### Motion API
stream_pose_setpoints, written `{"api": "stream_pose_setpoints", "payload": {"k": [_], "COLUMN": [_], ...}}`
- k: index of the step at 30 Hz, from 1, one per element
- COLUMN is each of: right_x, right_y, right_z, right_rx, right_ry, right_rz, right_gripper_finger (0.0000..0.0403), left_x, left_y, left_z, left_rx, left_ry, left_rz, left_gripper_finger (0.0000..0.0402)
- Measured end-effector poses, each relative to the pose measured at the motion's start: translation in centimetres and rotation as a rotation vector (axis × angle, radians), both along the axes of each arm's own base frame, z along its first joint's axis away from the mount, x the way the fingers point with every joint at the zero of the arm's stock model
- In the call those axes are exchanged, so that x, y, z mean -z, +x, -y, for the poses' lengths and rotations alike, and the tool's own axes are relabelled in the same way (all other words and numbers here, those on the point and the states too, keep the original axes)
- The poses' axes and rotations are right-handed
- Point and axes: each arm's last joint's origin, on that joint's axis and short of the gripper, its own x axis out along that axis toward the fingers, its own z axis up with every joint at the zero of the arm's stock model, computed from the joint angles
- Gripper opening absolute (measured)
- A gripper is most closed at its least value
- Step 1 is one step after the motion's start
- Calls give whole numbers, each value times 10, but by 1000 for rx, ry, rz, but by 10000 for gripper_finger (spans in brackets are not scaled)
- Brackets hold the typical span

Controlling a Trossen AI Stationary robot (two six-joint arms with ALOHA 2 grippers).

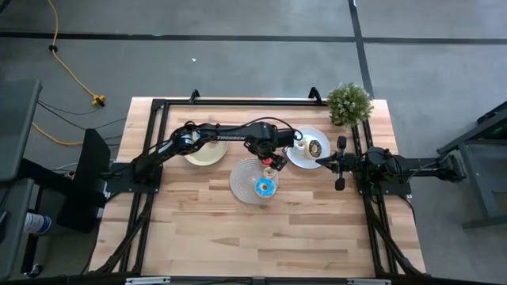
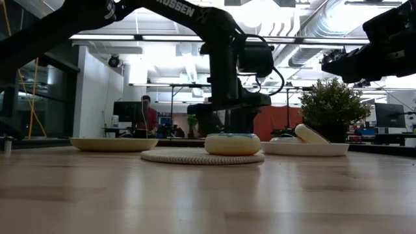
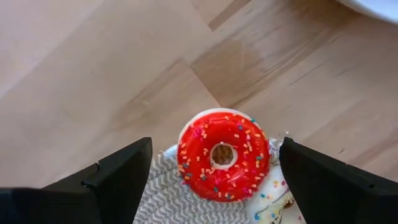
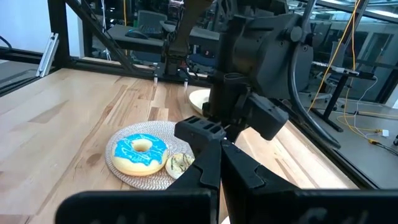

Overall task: Pick & Place donuts
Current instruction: Put the small red donut on the brown plate

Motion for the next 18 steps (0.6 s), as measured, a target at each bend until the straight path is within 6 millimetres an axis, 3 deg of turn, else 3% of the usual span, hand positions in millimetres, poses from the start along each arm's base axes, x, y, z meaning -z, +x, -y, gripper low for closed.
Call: {"api": "stream_pose_setpoints", "payload": {"k": [18], "right_x": [0], "right_y": [0], "right_z": [0], "right_rx": [0], "right_ry": [0], "right_rz": [0], "right_gripper_finger": [0], "left_x": [12], "left_y": [3], "left_z": [1], "left_rx": [25], "left_ry": [-39], "left_rz": [-16], "left_gripper_finger": [339]}}
